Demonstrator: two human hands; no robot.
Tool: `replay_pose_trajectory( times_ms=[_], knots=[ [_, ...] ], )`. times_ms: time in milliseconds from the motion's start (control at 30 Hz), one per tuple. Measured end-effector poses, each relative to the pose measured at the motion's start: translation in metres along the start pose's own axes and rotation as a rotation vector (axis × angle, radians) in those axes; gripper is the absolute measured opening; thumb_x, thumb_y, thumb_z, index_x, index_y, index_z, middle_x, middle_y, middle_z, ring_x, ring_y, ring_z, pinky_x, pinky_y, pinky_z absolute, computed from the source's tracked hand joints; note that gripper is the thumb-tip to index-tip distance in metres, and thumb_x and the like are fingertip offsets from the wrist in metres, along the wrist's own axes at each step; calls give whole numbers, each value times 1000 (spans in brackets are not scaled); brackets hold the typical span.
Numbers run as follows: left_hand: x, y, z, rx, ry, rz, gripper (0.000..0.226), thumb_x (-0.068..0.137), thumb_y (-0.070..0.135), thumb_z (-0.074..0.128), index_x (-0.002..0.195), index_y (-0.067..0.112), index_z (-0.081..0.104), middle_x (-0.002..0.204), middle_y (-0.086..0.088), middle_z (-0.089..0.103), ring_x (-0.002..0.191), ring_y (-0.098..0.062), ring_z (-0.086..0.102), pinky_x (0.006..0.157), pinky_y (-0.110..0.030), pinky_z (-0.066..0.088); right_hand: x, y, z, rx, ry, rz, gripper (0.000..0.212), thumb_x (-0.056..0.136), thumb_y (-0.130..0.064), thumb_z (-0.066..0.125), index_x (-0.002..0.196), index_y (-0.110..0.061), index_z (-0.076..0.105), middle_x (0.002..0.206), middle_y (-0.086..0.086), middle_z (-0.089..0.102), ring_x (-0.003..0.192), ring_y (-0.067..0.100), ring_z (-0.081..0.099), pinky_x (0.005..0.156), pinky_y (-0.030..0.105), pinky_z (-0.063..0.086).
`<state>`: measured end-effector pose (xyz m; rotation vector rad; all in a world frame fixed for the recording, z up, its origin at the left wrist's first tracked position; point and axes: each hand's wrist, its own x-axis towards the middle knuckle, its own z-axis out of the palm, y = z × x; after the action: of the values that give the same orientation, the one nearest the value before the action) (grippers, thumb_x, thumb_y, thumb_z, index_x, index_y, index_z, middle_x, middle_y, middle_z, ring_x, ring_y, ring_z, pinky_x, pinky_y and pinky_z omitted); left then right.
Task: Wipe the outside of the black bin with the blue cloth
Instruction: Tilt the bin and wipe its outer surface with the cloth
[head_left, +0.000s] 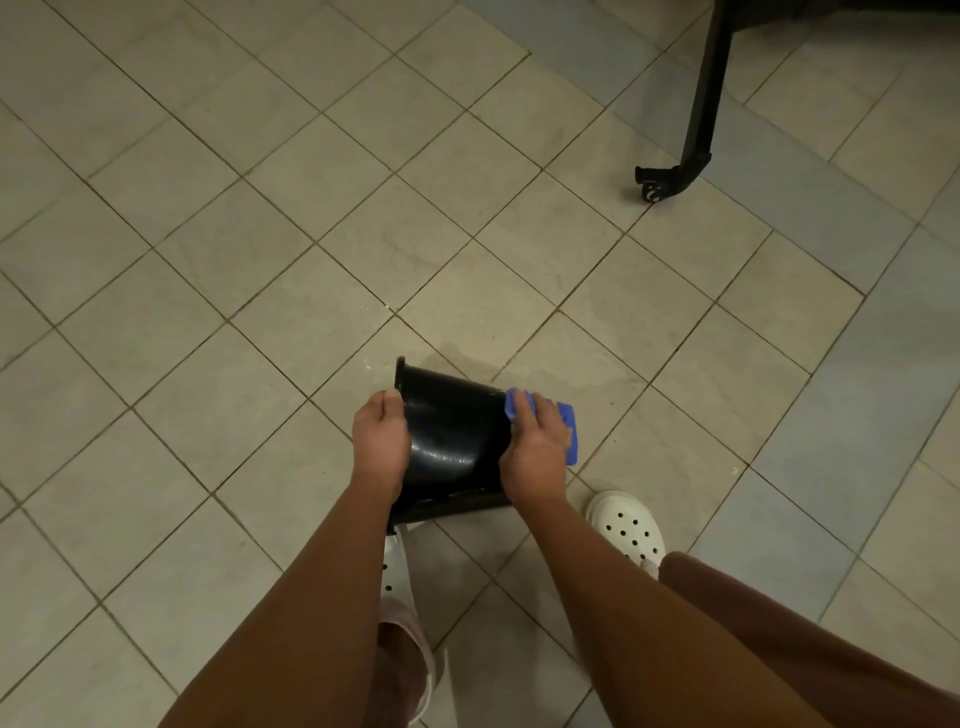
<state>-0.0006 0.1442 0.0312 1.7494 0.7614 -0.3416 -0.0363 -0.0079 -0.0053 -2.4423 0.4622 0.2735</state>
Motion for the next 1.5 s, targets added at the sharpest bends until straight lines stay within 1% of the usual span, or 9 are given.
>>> replay_pose_trajectory(
  times_ms=[100, 200, 333, 567, 800, 1033, 1200, 1333, 1500],
  knots=[
    [1, 1, 0, -1, -15, 6, 31, 104, 28, 35, 80, 18, 53, 88, -8, 53, 88, -24, 51, 84, -36, 42, -25, -9, 9, 50, 58, 95, 69, 88, 0, 50, 147, -20, 21, 155, 6, 16, 144, 22, 1, 118, 45, 6],
    [1, 1, 0, -5, -22, 10, 30, 104, 27, 34, 84, 15, 53, 88, -9, 53, 84, -23, 51, 76, -34, 43, -41, -31, 19, 13, -10, -68, 74, 87, -4, 53, 148, -22, 16, 156, 4, 10, 144, 21, -4, 117, 44, -3],
    [0, 1, -1, 1, -13, 31, 31, 105, 27, 35, 86, 11, 54, 87, -11, 53, 80, -21, 50, 69, -31, 41, 2, -26, 13, -51, -69, -276, 70, 81, -1, 58, 143, -17, 32, 145, 9, 35, 138, 26, 24, 114, 50, 19],
    [3, -1, 0, 38, -31, 45, 33, 104, 29, 35, 84, 14, 55, 86, -11, 53, 85, -22, 52, 84, -34, 42, -8, -7, -3, 12, 35, 218, 71, 83, 0, 52, 145, -19, 25, 148, 9, 26, 137, 26, 20, 114, 43, 20],
    [2, 0, -1, 7, 4, 18, 33, 104, 27, 35, 79, 16, 51, 80, -7, 50, 79, -20, 49, 81, -35, 42, -12, -18, 1, -176, -91, -87, 79, 85, -11, 60, 148, -21, 12, 152, 9, 16, 141, 25, 10, 117, 42, 12],
    [4, 0, 1, 2, 18, -2, 32, 105, 30, 34, 85, 13, 54, 84, -9, 52, 86, -23, 52, 89, -38, 43, -9, -5, -3, -98, -5, 195, 75, 83, -6, 57, 146, -19, 19, 148, 11, 22, 137, 28, 19, 113, 44, 25],
    [3, 1, 0, -9, 8, -18, 33, 104, 31, 33, 93, 11, 56, 96, -16, 57, 90, -28, 55, 86, -42, 47, -40, -41, 22, -100, -39, -100, 76, 89, -10, 55, 149, -20, 10, 155, 9, 8, 143, 27, 0, 117, 45, 3],
    [2, 2, 0, -3, 11, 5, 34, 105, 31, 33, 98, 8, 57, 96, -16, 57, 90, -28, 55, 85, -40, 46, 0, -26, 5, -144, -65, -341, 70, 85, -8, 57, 146, -19, 25, 149, 10, 26, 138, 27, 20, 114, 40, 10],
    [1, 1, 0, 20, 17, 15, 34, 105, 30, 34, 86, 12, 54, 85, -11, 52, 84, -22, 51, 84, -35, 43, -5, 1, -6, -169, -21, 51, 79, 84, -13, 62, 147, -22, 16, 151, 8, 19, 140, 25, 12, 116, 42, 13]
  ],
)
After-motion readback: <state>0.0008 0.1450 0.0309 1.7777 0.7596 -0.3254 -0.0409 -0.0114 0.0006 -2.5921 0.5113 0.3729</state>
